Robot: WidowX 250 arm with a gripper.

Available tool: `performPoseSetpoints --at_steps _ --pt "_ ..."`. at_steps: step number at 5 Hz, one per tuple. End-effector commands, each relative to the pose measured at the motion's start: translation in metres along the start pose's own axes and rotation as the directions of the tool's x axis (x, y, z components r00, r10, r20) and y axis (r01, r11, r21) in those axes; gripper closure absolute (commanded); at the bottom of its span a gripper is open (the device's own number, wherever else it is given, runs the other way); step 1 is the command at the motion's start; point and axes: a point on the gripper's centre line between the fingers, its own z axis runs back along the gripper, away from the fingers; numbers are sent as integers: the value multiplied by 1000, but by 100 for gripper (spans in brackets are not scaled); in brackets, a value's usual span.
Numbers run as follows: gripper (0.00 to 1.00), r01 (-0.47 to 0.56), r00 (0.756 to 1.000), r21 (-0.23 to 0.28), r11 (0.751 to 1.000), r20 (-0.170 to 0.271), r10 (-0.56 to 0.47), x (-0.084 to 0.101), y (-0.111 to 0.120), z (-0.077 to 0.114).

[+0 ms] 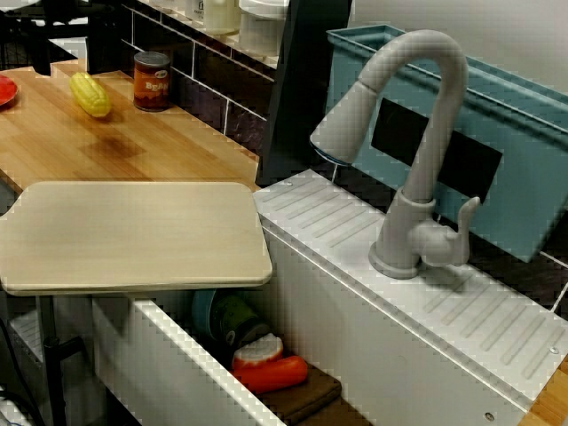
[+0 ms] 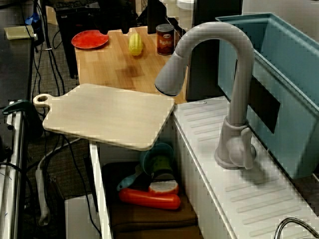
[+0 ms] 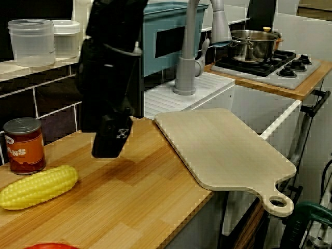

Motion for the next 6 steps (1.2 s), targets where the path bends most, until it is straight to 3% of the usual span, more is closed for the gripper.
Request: performPoseSetpoints --at_steps 1,3,6 --pt "0 -54 998 44 998 -27 55 35 -5 -12" --pt "0 -93 994 65 994 -44 96 42 -5 -23" --pt "0 -150 987 88 985 -45 155 36 -19 -35"
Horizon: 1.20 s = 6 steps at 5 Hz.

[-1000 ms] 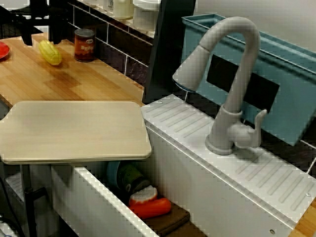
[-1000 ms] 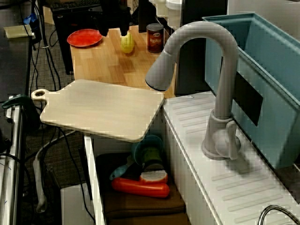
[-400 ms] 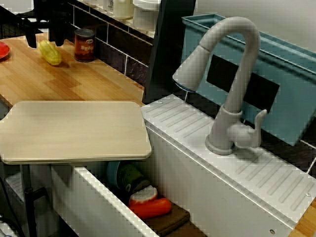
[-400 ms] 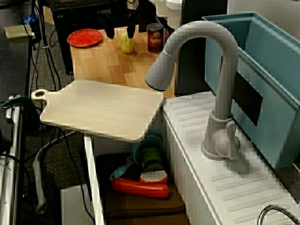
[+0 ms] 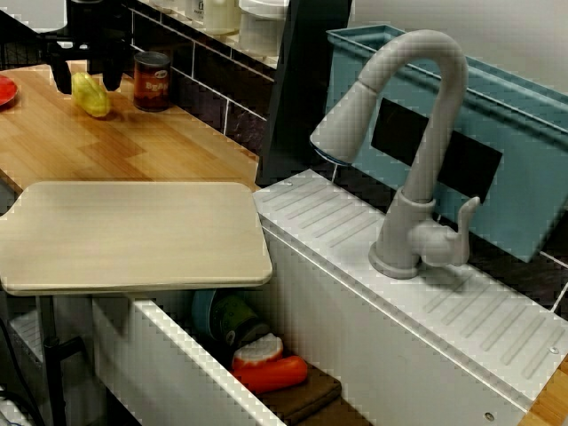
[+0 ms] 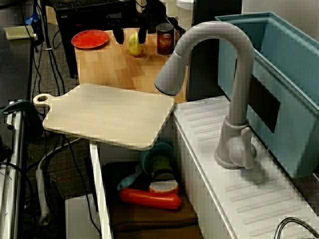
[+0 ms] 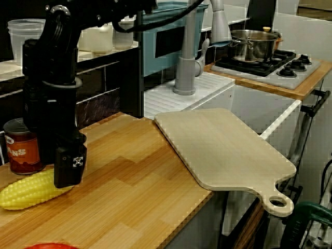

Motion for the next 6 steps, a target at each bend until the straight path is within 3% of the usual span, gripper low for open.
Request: performPoseSetpoints --at_steps 1,3,5,6 --pt "0 -54 998 -28 998 27 54 6 -6 15" --pt "0 -68 998 -15 998 -6 68 17 -15 10" --pt "0 2 1000 6 1000 -6 -2 23 -21 11" --pt "85 15 1000 4 1000 -15 -15 27 -21 9"
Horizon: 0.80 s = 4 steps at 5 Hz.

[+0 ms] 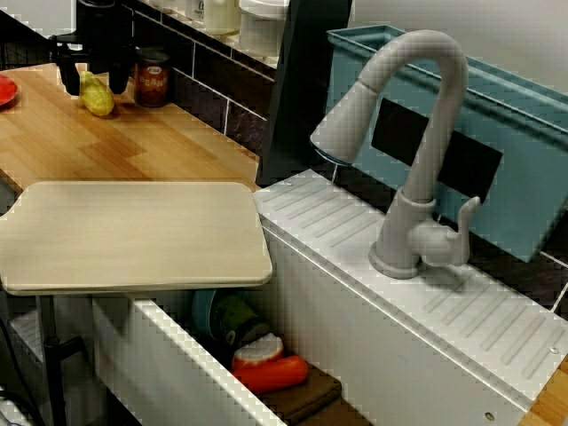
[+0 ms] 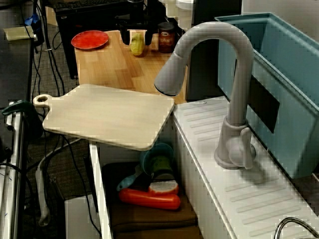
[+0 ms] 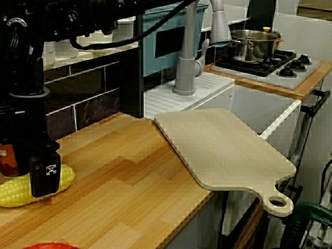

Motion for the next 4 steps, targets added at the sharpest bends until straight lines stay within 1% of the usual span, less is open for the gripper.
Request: performPoseSetpoints --at_steps 1,3,4 --pt "100 26 999 -47 999 49 -23 8 -2 23" --pt "100 26 998 -54 998 51 -23 7 2 25" --pt "100 33 998 -61 998 48 -30 7 8 30"
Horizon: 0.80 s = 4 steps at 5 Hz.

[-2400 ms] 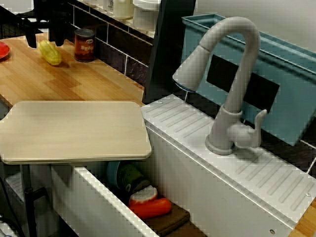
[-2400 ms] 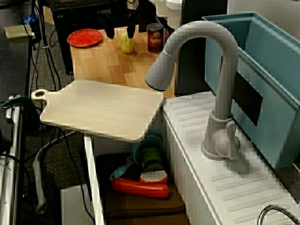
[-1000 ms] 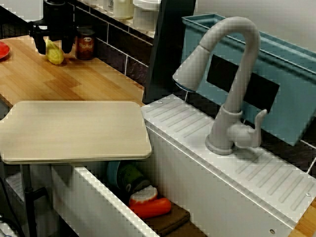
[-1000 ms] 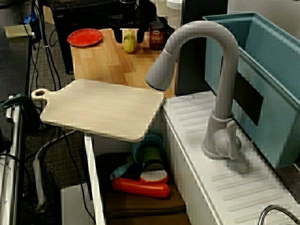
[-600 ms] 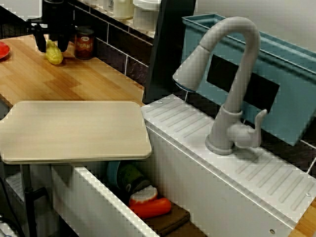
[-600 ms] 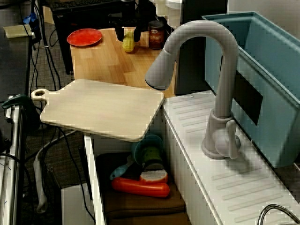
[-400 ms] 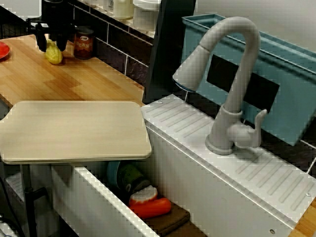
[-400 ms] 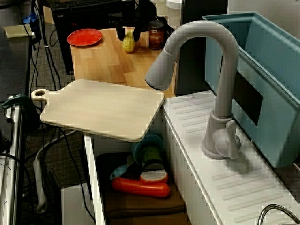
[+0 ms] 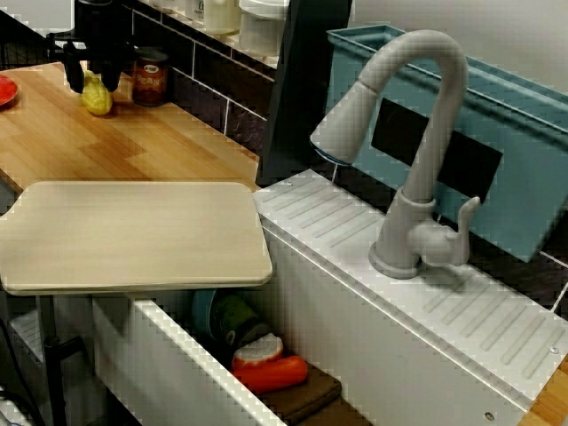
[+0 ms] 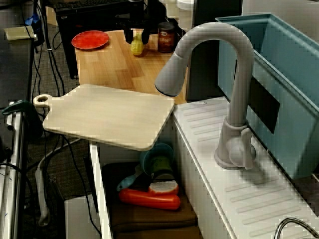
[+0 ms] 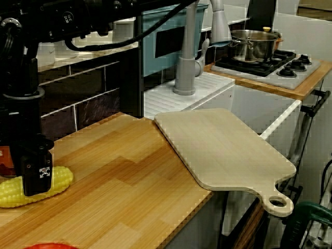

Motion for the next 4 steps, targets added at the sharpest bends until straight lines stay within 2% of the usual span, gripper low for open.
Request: performPoseSetpoints --at_steps 1,3,4 --pt "100 23 997 -69 997 69 -19 6 21 25" --pt "100 49 996 -88 995 79 -42 -8 32 33" --pt "100 73 992 -105 992 111 -61 -20 39 41"
